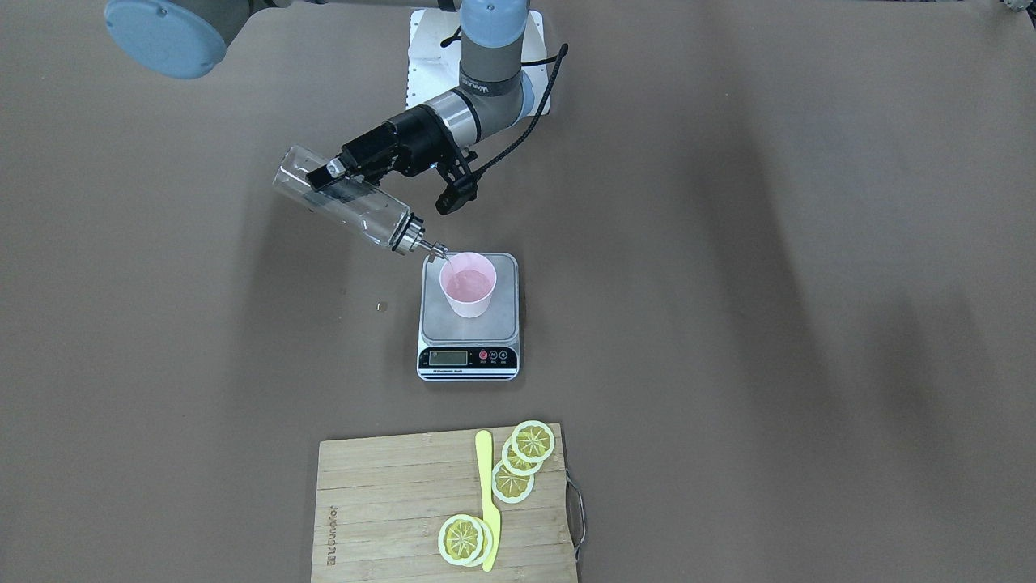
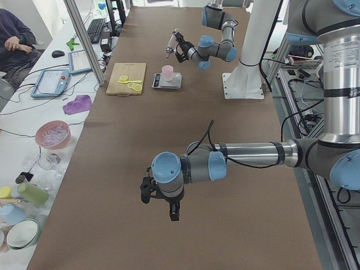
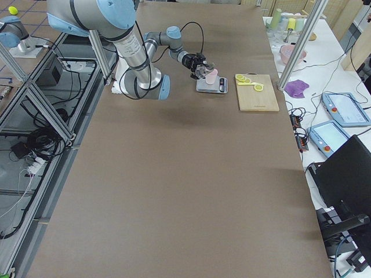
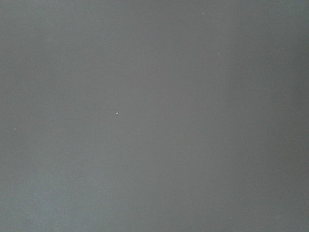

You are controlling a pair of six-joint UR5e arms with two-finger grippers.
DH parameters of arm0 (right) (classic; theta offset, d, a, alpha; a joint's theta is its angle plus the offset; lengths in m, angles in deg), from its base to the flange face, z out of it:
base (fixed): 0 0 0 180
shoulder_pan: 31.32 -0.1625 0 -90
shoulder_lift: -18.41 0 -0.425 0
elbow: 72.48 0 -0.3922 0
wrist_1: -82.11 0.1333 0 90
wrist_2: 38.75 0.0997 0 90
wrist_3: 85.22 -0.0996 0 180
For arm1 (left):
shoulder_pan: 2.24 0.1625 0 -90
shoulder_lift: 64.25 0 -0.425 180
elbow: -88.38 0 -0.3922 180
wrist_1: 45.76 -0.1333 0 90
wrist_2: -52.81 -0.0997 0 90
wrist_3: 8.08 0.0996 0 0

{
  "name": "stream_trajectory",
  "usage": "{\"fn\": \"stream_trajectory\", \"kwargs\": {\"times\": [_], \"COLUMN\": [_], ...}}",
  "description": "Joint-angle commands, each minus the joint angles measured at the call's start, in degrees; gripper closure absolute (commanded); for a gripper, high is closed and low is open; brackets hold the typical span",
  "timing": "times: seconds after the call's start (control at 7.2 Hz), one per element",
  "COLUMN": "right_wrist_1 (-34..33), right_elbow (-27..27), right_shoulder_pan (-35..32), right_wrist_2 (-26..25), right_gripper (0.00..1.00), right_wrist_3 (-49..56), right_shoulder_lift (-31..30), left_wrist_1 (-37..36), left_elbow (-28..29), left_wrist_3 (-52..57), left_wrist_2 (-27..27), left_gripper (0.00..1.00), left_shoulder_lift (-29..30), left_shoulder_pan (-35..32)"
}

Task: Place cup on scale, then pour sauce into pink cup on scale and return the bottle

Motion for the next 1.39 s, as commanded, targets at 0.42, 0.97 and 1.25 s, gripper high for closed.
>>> {"fn": "stream_trajectory", "kwargs": {"times": [0.42,0.97,1.25], "right_wrist_1": [-0.96,-0.87,-0.69], "right_elbow": [-0.99,-1.08,-0.99], "right_shoulder_pan": [0.00,-0.09,-0.17], "right_wrist_2": [0.02,0.02,0.10], "right_gripper": [1.00,1.00,1.00], "right_wrist_3": [-0.38,-4.67,-6.52], "right_shoulder_lift": [0.72,1.15,1.25], "left_wrist_1": [-0.06,0.11,0.29], "left_elbow": [0.24,0.24,0.24], "left_wrist_3": [-0.09,-0.09,0.00], "left_wrist_2": [0.57,0.57,0.57], "left_gripper": [0.02,0.02,0.02], "left_shoulder_lift": [0.00,0.09,0.00], "left_shoulder_pan": [0.00,0.00,0.00]}}
